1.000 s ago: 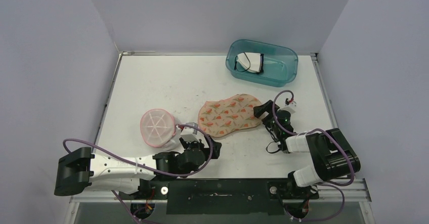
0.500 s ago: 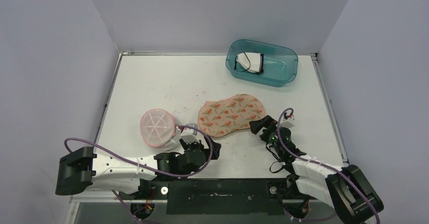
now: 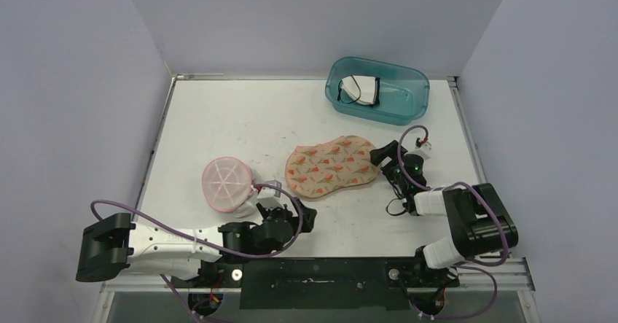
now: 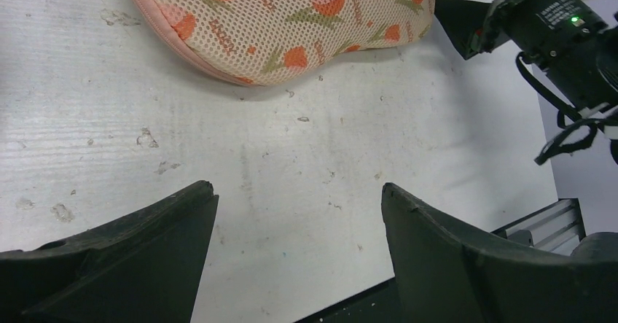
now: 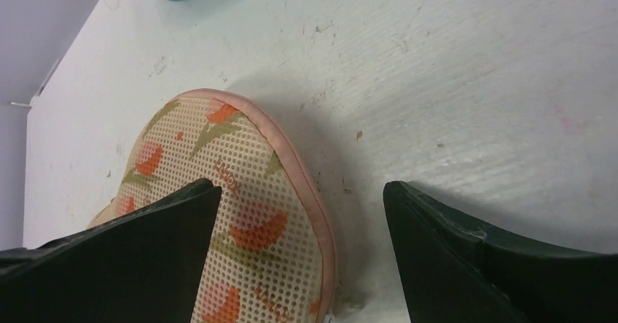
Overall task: Unzip the laundry bag and remove the bra
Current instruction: Adjust the laundry bag at the center of the board.
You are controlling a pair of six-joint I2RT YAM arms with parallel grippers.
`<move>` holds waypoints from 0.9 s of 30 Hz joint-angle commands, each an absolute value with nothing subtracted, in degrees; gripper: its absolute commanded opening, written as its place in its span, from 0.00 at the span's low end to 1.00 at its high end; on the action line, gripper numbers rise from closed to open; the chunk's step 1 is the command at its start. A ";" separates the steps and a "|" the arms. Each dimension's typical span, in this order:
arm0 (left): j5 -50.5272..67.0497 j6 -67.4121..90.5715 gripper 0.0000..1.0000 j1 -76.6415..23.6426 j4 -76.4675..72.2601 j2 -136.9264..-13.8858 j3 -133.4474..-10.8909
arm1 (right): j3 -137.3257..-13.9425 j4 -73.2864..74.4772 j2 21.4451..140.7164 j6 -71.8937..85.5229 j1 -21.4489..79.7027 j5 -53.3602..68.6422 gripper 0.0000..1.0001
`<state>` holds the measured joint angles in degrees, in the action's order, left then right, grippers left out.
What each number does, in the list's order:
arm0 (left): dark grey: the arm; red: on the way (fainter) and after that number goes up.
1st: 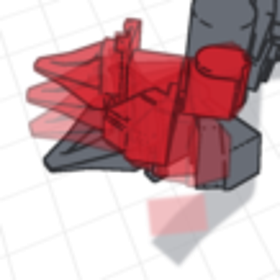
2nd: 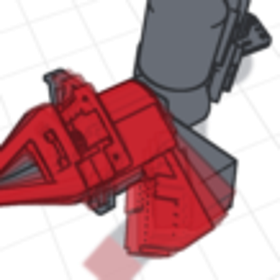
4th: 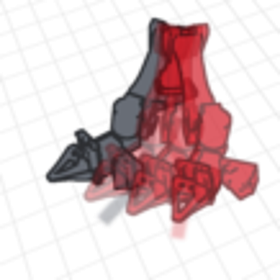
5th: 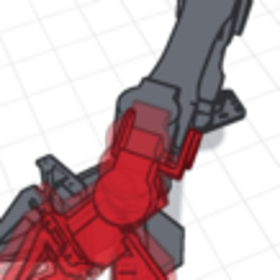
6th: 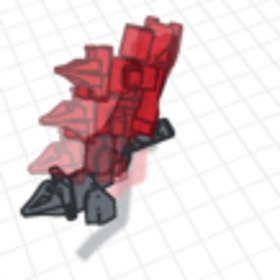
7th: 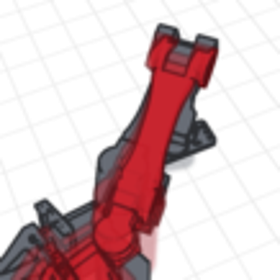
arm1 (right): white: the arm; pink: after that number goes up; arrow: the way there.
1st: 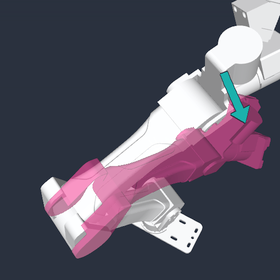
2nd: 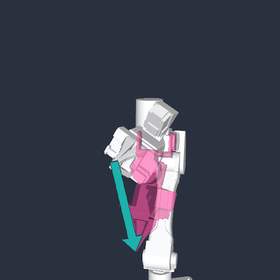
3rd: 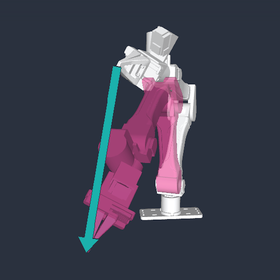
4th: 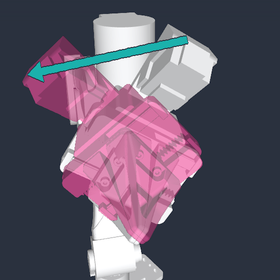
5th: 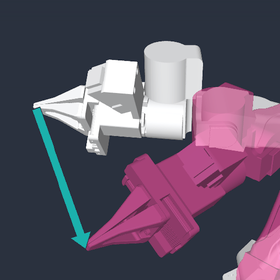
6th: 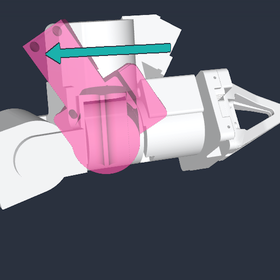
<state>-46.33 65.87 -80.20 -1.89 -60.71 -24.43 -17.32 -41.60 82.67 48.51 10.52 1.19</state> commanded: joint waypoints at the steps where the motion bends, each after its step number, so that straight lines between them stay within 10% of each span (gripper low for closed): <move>1: -48.50 67.18 0.81 -80.88 -2.42 -57.89 -23.54 | -21.85 -51.45 89.51 47.87 10.36 6.03 0.82; 13: -48.76 67.68 0.81 -80.86 -3.64 -57.38 -21.82 | -11.50 -48.78 77.78 51.95 15.33 4.66 0.43; 27: -41.80 69.54 0.96 -76.63 -8.07 -65.59 -24.57 | -0.53 -31.21 51.43 61.69 35.06 -6.97 0.48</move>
